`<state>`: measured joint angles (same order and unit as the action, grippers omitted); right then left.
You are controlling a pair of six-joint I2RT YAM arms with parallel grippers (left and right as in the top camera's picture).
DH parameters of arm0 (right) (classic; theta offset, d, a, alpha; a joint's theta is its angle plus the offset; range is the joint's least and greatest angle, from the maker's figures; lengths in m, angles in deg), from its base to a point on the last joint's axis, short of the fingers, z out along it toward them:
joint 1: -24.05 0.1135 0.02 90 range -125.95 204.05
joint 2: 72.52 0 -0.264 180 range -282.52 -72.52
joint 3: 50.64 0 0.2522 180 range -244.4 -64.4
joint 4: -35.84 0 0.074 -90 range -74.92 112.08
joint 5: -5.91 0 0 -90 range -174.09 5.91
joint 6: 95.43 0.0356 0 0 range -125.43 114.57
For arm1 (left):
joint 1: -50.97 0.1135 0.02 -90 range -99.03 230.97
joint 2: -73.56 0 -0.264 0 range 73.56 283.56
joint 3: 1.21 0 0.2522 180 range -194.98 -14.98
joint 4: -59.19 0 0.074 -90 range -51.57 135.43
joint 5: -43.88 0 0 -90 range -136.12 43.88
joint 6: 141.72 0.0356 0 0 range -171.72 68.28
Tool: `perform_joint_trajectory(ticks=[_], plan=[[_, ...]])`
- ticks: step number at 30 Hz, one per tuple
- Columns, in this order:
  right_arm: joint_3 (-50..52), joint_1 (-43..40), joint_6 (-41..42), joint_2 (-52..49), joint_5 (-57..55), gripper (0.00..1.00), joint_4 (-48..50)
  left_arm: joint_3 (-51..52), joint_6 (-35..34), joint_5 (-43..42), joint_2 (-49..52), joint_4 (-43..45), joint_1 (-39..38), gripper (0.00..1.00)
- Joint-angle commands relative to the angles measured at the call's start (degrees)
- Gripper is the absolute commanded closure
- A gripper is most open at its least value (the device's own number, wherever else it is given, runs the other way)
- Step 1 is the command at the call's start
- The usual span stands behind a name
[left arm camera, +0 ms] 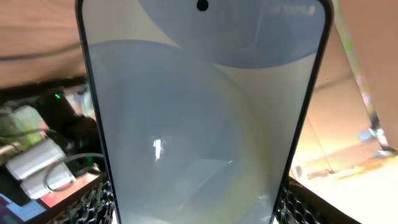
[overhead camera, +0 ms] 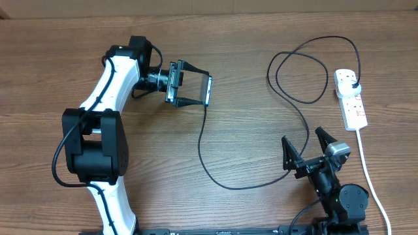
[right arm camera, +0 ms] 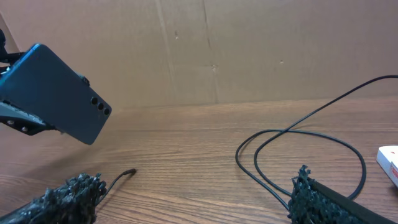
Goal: Plug charger to phone and switch on socket
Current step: 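Hold the phone upright with the left gripper near the cable end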
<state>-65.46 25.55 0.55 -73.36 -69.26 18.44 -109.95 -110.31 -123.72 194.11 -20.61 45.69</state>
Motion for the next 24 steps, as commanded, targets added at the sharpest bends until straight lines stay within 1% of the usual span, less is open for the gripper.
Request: perform_joint_trajectory(ticks=[1,3,6,8,15,22,24], plan=[[0.59,-0.24,-0.07,0.68,0.31,0.00,0.35,-1.70,-0.79,6.10,0.09,-0.15,-0.39,0.44],[0.59,-0.24,-0.09,0.68,0.31,0.00,0.35,-1.70,-0.81,13.35,0.09,-0.15,-0.39,0.43],[0.59,-0.24,-0.07,0.68,0.28,0.00,0.35,-1.68,-0.79,21.16,0.09,-0.17,-0.39,0.43],[0.59,-0.24,-0.07,0.68,0.28,0.00,0.35,-1.68,-0.79,24.48,0.09,-0.17,-0.39,0.43],[0.59,-0.24,-0.28,0.68,-1.27,0.00,0.22,-1.68,-0.72,32.92,0.09,-0.33,-0.42,0.44],[0.59,-0.24,-0.04,0.66,-1.25,0.00,0.22,-1.68,-0.81,37.31,0.09,-1.25,-0.44,0.47],[0.59,-0.24,3.10,0.66,-0.98,0.00,1.49,-1.68,-0.83,38.21,0.09,-1.20,-0.44,0.46]])
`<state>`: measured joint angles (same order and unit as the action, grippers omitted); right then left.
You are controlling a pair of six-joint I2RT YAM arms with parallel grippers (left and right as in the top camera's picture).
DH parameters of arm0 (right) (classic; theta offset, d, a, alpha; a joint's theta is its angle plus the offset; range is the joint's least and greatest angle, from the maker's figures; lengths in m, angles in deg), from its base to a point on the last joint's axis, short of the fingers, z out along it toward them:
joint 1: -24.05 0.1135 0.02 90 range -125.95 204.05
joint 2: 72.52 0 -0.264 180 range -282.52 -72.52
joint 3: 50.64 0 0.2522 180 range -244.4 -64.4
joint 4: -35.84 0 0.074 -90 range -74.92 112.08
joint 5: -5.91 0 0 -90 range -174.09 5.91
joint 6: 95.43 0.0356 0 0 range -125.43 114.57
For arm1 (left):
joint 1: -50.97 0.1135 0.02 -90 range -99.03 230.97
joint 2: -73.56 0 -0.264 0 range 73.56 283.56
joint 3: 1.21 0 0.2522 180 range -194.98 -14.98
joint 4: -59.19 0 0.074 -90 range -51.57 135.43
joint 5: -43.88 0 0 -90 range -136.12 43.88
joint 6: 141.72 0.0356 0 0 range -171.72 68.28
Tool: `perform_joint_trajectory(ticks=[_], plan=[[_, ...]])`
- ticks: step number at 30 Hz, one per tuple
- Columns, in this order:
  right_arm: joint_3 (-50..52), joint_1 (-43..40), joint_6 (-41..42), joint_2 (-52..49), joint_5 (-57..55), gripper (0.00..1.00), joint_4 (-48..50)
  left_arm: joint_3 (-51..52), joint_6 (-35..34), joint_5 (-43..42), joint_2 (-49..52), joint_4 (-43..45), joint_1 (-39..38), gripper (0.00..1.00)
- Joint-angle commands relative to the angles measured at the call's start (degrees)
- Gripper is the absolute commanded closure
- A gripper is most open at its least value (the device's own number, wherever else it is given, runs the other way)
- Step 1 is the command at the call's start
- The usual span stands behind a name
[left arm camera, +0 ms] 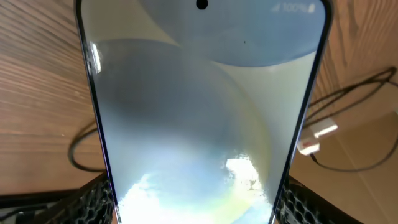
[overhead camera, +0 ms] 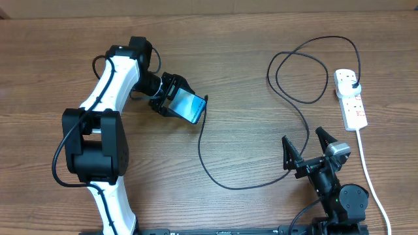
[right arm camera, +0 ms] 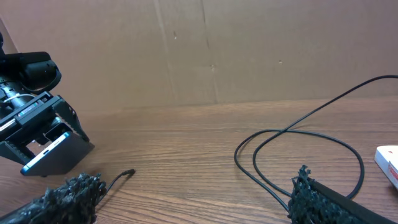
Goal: Plug charger to phone and switch on socket
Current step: 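Hold the phone upright with the left gripper near the cable end, then move the right gripper left toward the black cable's USB-C end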
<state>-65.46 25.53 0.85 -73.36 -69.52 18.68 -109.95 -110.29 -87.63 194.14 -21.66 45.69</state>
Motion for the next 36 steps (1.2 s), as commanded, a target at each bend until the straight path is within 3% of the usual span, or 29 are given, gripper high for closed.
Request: perform_joint_trajectory(ticks=[1,6,10,15,20,23,25,27,31,34,36], plan=[[0.57,-0.22,6.60,0.66,0.11,0.00,1.46,-1.68,-0.90,2.62,0.07,-0.15,-0.44,0.46],[-2.10,-0.22,9.22,-1.57,6.67,0.00,1.38,-1.68,-1.97,6.12,0.07,0.02,-0.42,0.45],[-9.75,-0.22,11.56,-9.90,9.09,0.00,-0.02,-1.68,-2.34,7.43,0.07,0.02,-0.44,0.44],[-24.37,-0.22,11.56,-29.83,18.82,0.00,-3.58,-1.68,-2.32,7.48,0.07,0.04,-0.44,0.43],[-38.75,0.11,11.54,-49.18,29.59,0.00,-13.05,-1.68,-2.34,7.45,0.07,0.04,-0.44,0.43],[-42.97,0.28,11.54,-58.21,38.21,0.00,-13.05,-1.68,-2.34,7.45,0.07,0.04,-0.50,0.43],[-43.15,0.28,13.62,-63.08,38.77,0.00,-10.10,-1.68,-2.34,7.48,0.07,0.02,-0.57,0.43],[-43.15,0.92,23.78,-69.07,40.48,0.00,-5.53,-1.68,-3.04,7.67,0.07,0.02,-0.90,0.43],[-43.15,6.05,27.47,-75.82,41.51,0.00,0.35,-1.68,-5.81,9.62,0.07,0.28,-1.99,0.42],[-43.15,11.17,33.33,-79.08,34.47,0.00,2.51,-1.68,-7.54,10.67,0.07,0.28,-2.73,0.42],[-43.15,14.84,37.68,-80.50,26.77,0.05,2.45,-1.68,-8.87,10.67,0.07,0.28,-3.28,0.42]])
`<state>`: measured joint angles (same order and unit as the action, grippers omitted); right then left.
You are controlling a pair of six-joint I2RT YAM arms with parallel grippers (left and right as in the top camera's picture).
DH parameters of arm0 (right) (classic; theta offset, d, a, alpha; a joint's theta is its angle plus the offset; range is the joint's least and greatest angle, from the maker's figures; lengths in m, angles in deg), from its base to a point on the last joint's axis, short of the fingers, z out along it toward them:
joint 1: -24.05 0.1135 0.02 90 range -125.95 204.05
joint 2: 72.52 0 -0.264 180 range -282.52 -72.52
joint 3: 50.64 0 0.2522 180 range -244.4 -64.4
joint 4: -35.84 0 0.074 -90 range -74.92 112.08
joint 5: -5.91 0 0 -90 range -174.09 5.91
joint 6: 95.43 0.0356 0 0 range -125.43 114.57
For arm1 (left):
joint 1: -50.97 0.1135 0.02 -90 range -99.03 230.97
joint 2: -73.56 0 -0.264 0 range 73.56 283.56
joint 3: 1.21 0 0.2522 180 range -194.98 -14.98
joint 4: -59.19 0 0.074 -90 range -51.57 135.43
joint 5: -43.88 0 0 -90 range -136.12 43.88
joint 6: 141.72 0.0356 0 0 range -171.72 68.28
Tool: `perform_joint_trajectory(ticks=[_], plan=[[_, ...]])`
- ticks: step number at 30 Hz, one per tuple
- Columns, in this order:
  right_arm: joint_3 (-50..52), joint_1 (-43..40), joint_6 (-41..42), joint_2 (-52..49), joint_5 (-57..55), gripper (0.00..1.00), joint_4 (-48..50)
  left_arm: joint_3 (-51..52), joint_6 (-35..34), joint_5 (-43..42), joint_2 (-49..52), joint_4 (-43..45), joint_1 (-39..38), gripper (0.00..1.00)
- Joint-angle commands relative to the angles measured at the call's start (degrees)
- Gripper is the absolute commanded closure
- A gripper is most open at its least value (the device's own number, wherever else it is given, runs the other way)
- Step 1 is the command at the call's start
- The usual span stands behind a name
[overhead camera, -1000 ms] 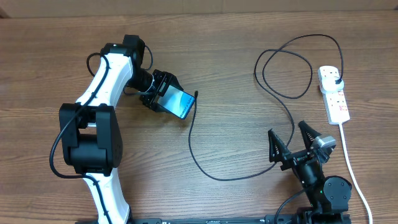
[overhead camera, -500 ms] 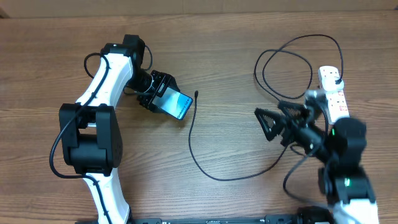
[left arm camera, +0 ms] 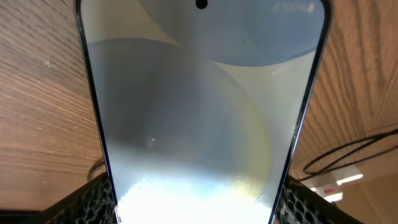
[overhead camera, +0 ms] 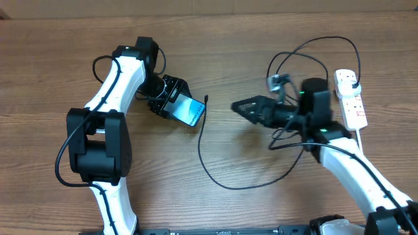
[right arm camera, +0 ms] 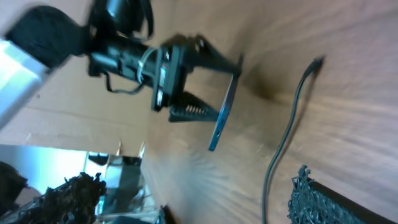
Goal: Plug charger to phone and switch on socket
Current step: 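Move the right gripper left toward the black cable's USB-C end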
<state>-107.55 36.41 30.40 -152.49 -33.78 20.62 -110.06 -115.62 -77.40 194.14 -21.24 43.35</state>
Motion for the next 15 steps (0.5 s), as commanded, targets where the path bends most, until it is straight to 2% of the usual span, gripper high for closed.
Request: perform_joint_trajectory(ticks=[1,5,8,15], plan=[[-1.05,5.66,9.81,-1.86,-12.22,0.10,0.52,-1.57,-4.09,0.42,0.07,-0.11,-1.11,0.42],[-1.05,12.13,16.22,-2.82,-24.72,0.26,0.55,-1.57,-5.57,0.39,0.07,0.13,-1.86,0.41],[-1.05,15.06,18.43,-3.89,-29.44,0.27,0.81,-1.57,-5.57,0.39,0.07,0.28,-2.38,0.42],[-1.05,17.68,18.43,-7.23,-29.99,0.30,3.17,-1.57,-6.03,0.22,0.07,0.28,-5.25,0.42]])
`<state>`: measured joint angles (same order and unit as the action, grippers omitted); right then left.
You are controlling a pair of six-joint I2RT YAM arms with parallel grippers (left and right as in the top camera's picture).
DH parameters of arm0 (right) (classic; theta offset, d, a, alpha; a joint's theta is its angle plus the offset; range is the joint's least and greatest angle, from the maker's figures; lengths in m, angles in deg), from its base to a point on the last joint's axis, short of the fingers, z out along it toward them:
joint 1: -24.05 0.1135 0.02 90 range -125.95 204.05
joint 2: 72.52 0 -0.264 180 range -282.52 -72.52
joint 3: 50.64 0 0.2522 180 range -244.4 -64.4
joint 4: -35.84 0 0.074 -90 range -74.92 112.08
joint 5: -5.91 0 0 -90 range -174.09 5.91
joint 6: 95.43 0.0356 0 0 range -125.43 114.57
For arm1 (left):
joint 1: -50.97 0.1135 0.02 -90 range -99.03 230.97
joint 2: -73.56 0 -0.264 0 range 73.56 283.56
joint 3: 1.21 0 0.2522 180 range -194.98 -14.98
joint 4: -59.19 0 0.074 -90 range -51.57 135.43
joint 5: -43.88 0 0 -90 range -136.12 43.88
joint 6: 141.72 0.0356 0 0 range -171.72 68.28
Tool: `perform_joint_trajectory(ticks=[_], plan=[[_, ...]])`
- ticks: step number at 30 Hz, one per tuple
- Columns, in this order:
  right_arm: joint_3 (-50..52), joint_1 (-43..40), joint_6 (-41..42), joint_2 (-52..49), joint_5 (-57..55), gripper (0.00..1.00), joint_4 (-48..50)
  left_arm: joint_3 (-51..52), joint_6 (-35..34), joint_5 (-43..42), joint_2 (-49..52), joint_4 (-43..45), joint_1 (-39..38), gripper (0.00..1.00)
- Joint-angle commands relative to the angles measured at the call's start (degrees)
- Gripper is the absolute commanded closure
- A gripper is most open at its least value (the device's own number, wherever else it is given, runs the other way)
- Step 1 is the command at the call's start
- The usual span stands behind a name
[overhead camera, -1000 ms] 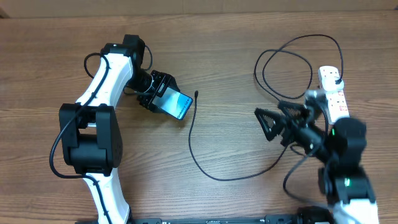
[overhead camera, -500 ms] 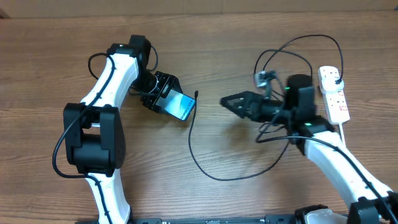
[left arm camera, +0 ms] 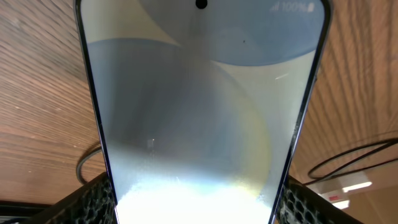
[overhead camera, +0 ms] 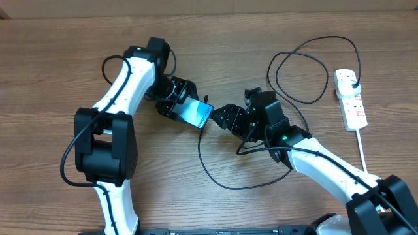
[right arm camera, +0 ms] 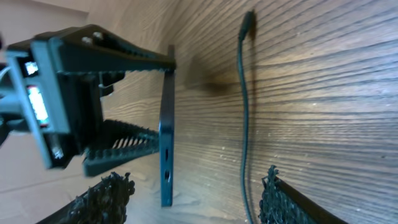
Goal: Plug charger to phone and switch on socket
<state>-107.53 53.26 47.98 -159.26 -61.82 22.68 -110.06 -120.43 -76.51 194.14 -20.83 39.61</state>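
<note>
My left gripper [overhead camera: 191, 109] is shut on the phone [overhead camera: 196, 113], holding it just above the table with its lit screen facing up. That screen [left arm camera: 199, 112] fills the left wrist view. The black charger cable [overhead camera: 222, 186] runs from the white power strip [overhead camera: 350, 99] in loops to a free plug end [right arm camera: 248, 15] lying on the wood beside the phone. My right gripper [overhead camera: 222, 117] stands open just right of the phone. In the right wrist view the phone's edge [right arm camera: 166, 124] and the cable [right arm camera: 242, 93] lie between its open fingers [right arm camera: 106, 198].
The cable's large loops [overhead camera: 300, 68] lie between my right arm and the power strip, whose own white lead [overhead camera: 369, 173] runs to the front edge. A cardboard wall stands along the table's back edge [overhead camera: 261, 14].
My right gripper has moved left and nearer, from mid-table to right beside the phone, still open. The left gripper has shifted the phone slightly to the right.
First my left gripper held the phone on edge at the back left while the right arm sat parked at the front right. Then the phone was turned screen-up, lower by the cable end. The right arm then reached mid-table, and now stands open at the phone.
</note>
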Motion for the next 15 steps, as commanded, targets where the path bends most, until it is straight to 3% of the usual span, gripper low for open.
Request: perform_joint_trajectory(ticks=[1,15], plan=[[-1.07,1.05,0.85,-0.50,-2.16,0.30,1.36,-1.57,-1.77,-0.70,0.07,-0.09,-1.88,0.42],[-1.07,4.42,4.37,-2.05,-8.13,0.44,1.57,-1.57,-5.05,-0.74,0.07,1.16,-6.49,0.41]])
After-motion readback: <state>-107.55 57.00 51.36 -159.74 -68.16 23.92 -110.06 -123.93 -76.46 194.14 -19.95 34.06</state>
